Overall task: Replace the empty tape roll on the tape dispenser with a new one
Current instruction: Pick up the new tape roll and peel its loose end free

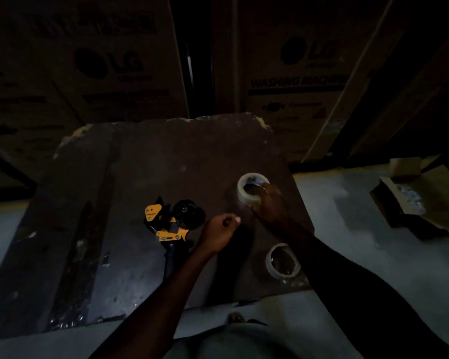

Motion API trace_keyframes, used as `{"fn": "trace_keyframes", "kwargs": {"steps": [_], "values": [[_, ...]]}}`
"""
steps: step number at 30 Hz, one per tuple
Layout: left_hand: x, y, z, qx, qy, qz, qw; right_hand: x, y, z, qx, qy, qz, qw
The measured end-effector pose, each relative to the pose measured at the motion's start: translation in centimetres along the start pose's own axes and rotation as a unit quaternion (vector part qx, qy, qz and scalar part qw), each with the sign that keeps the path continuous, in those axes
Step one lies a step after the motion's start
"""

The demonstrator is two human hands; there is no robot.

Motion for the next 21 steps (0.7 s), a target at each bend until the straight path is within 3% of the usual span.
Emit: {"fn": "trace_keyframes", "kwargs": {"steps": [8, 11, 15, 21], "values": [[-0.7, 0.0, 0.4, -0.012, -0.025, 0.017, 0.999, 0.3, -1.1, 3.0, -0.050, 0.072, -0.089, 0.992], [-1.2, -0.2, 0.4, -0.028, -0.043, 0.001, 0.999, 0.3, -0.8, 3.4, -0.005, 0.078, -0.066, 0.995], [-1.8, -0.4, 0.4, -0.029, -0.053, -0.034, 0.998, -0.9, 2.9, 3.1, 0.086, 0.034, 0.171, 0.981], [-4.3, -2.0, -0.1, 0.033, -0.053, -0.055, 0.997, -2.8, 9.1, -0.1, 0.195, -0.023, 0.432, 0.880]]}}
Point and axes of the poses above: each hand's wrist, its own z-axis towards the middle knuckle, its own x-axis out of the palm, y = z × x, the point moved 1 cm from there along z, towards the middle knuckle, and after that the axes turned 7 degrees about z, right-handed, at the moved point
